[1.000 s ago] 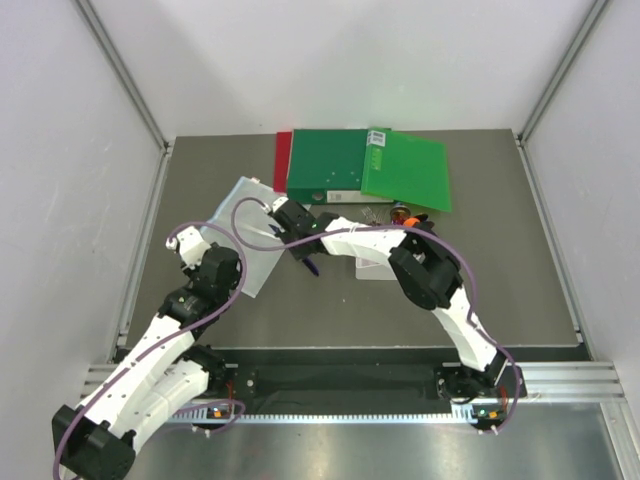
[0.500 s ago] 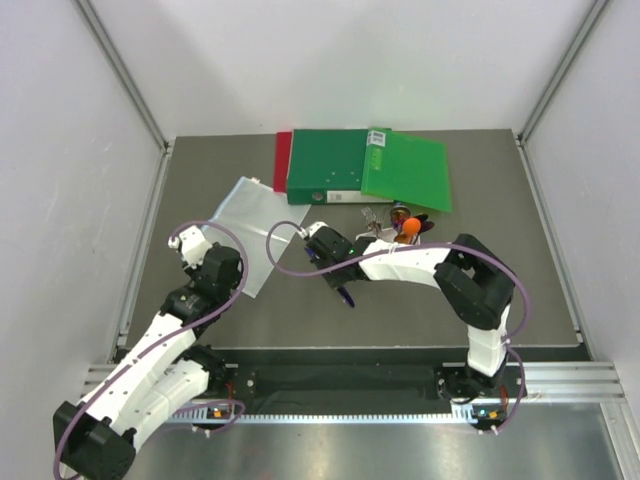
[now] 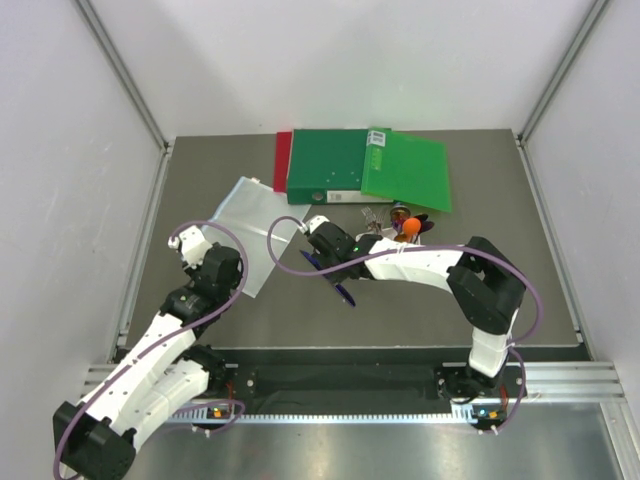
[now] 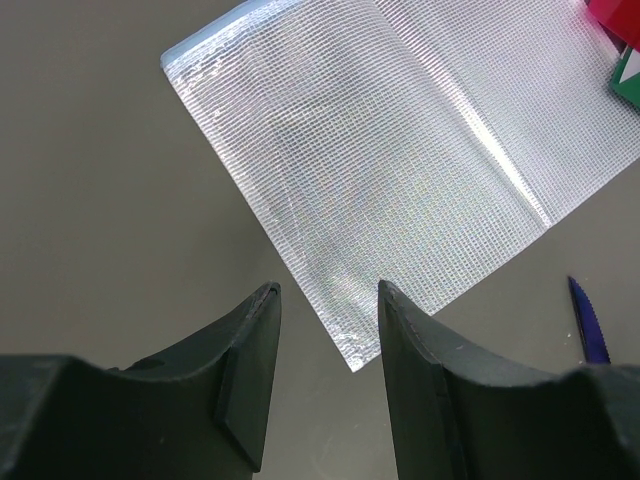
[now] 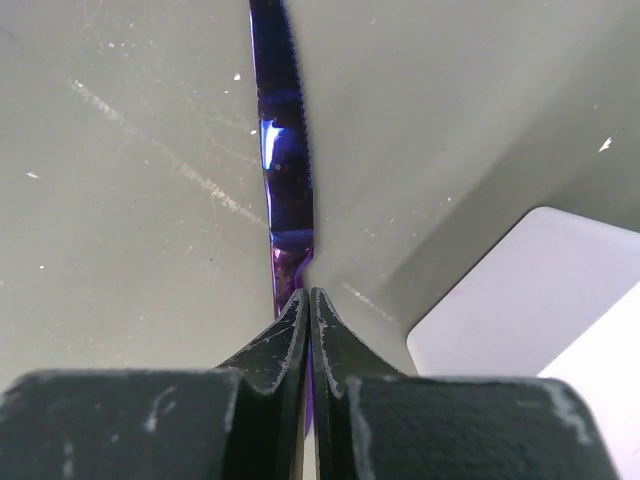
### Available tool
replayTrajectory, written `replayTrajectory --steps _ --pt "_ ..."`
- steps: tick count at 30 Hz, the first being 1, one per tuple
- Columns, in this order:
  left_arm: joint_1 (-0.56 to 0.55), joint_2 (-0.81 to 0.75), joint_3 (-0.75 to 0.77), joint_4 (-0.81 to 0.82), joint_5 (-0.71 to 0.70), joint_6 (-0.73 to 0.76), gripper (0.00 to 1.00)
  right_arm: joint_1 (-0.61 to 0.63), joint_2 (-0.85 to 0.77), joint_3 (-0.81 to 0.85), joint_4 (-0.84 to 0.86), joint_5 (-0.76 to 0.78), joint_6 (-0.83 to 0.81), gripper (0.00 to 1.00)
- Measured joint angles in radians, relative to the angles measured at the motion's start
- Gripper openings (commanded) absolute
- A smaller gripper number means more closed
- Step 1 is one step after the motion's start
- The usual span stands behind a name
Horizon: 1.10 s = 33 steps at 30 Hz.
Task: Sort the eating utensils into containers
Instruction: Move the knife to the center of the board, then pick up the knife at the center of the board.
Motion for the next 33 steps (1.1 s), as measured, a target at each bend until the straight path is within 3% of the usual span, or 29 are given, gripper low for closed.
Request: replayTrajectory --steps 2,4,6,13,23,29,33 --pt "0.000 0.000 0.000 0.000 0.000 0.000 0.49 0.000 0.000 0.000 0.004 0.003 -0.002 0.00" --pt "0.000 0.001 0.000 0.000 0.000 0.000 0.49 0.000 0.000 0.000 0.001 0.003 -0.003 0.21" --pt "0.000 0.003 0.000 0.000 0.000 0.000 0.49 0.000 0.000 0.001 -0.003 0.002 -0.005 0.32" --pt "0.000 0.007 0.000 0.000 0.002 0.000 0.49 0.000 0.001 0.001 -0.006 -0.023 -0.012 0.37" --pt "0.000 0.007 0.000 0.000 0.002 0.000 0.49 0.000 0.071 0.013 -0.004 -0.094 -0.010 0.32" --pt "0.000 0.007 0.000 0.000 0.002 0.000 0.49 0.001 0.091 0.033 0.002 -0.112 -0.010 0.00" --pt "0.000 0.007 0.000 0.000 0.003 0.000 0.49 0.000 0.099 0.042 0.003 -0.120 -0.010 0.00"
